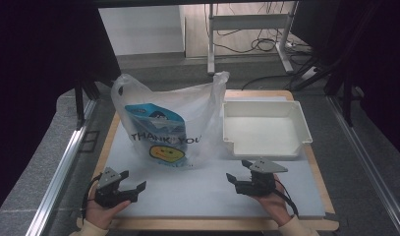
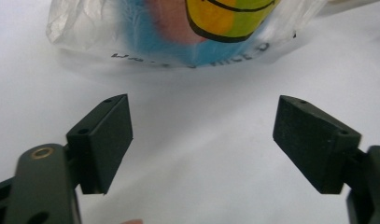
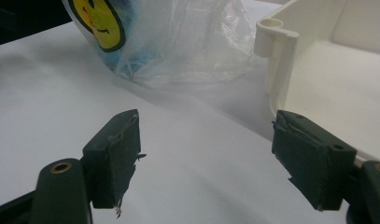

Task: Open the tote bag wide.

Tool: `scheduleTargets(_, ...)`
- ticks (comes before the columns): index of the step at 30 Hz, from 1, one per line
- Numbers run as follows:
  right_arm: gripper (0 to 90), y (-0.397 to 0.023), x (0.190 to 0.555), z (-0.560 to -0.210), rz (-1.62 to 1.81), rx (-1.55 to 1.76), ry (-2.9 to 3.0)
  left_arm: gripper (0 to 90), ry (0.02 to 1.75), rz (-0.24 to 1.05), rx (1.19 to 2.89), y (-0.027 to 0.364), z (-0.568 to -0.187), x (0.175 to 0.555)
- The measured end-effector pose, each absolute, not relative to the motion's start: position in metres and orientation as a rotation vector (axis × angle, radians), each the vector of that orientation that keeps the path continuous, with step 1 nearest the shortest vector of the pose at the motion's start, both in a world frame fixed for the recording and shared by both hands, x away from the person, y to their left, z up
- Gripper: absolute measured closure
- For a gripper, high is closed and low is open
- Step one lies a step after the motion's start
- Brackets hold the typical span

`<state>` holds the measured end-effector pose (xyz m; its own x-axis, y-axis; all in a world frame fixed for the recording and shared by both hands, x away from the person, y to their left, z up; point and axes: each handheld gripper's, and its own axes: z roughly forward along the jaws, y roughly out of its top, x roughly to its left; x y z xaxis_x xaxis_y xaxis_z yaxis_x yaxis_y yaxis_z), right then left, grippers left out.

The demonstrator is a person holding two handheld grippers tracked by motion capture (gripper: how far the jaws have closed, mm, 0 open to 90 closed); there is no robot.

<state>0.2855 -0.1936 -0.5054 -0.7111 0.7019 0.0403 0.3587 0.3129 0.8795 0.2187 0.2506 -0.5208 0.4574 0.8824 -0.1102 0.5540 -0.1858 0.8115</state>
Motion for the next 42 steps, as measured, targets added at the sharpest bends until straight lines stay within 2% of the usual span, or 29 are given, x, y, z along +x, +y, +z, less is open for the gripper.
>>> scheduleTargets(16, 23.8, -0.192, 0.292, -0.510, 1.364, 0.932, 2.285, 23.5, 1.204, 0.515, 1.841, 0.255, -0.520, 0.219)
scheduleTargets(18, 23.9, -0.192, 0.292, -0.509, 1.391, 0.925, 2.288, 26.6, 1.203, 0.509, 1.842, 0.256, -0.519, 0.219)
scheduleTargets(28, 23.9, -0.181, 0.282, -0.514, 1.341, 0.806, 2.341, 31.9, 1.221, 0.524, 1.794, 0.256, -0.499, 0.217)
scheduleTargets(42, 23.9, -0.183, 0.280, -0.518, 1.277, 0.832, 2.324, 32.5, 1.206, 0.534, 1.754, 0.271, -0.483, 0.221)
